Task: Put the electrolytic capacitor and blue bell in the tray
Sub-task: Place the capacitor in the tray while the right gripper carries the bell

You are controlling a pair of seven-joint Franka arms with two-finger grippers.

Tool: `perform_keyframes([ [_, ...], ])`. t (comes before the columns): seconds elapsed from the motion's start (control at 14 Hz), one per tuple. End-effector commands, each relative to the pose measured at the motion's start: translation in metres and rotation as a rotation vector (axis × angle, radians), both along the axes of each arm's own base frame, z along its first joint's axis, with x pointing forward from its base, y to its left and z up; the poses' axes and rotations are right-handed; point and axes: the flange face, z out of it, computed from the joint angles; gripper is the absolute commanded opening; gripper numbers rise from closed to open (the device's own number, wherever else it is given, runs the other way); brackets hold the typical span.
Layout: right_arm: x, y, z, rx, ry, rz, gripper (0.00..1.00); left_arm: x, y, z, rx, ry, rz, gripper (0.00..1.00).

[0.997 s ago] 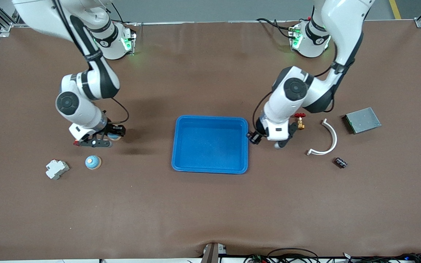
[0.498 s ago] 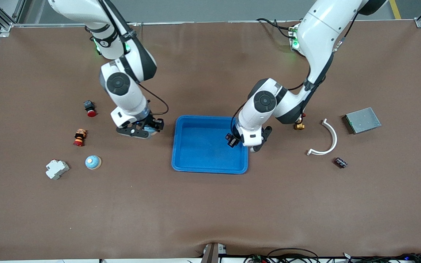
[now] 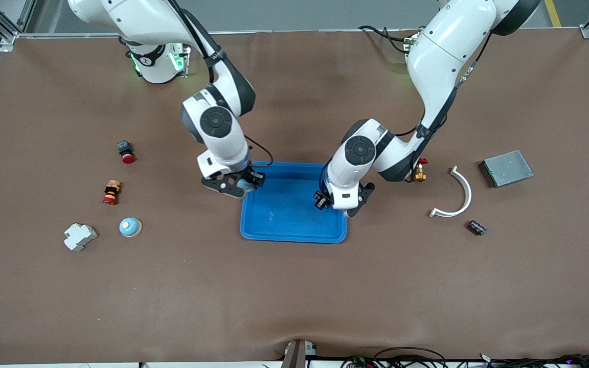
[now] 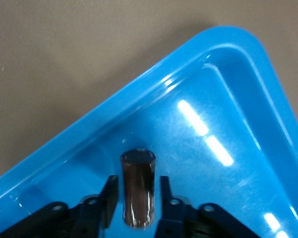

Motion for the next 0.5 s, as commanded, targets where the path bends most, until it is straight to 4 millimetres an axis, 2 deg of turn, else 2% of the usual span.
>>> perform_keyframes([
  [0.0,0.007,0.022,-0.02,-0.009,0.011,-0.046,0.0,0.015,0.012,0.012,0.026,-0.033,0.02,1.0],
  [0.14,0.001,0.03,-0.034,-0.018,0.016,-0.035,0.0,0.028,0.024,0.04,0.039,-0.053,0.033,1.0],
  [0.28,0.002,0.034,-0.039,-0.018,0.02,-0.046,0.0,0.055,0.042,0.076,0.069,-0.059,0.058,1.0],
  [0.36,0.001,0.035,-0.043,-0.02,0.021,-0.045,0.0,0.065,0.046,0.095,0.079,-0.058,0.069,1.0],
  [0.43,-0.001,0.039,-0.049,-0.022,0.027,-0.048,0.0,0.075,0.055,0.107,0.095,-0.052,0.084,1.0],
])
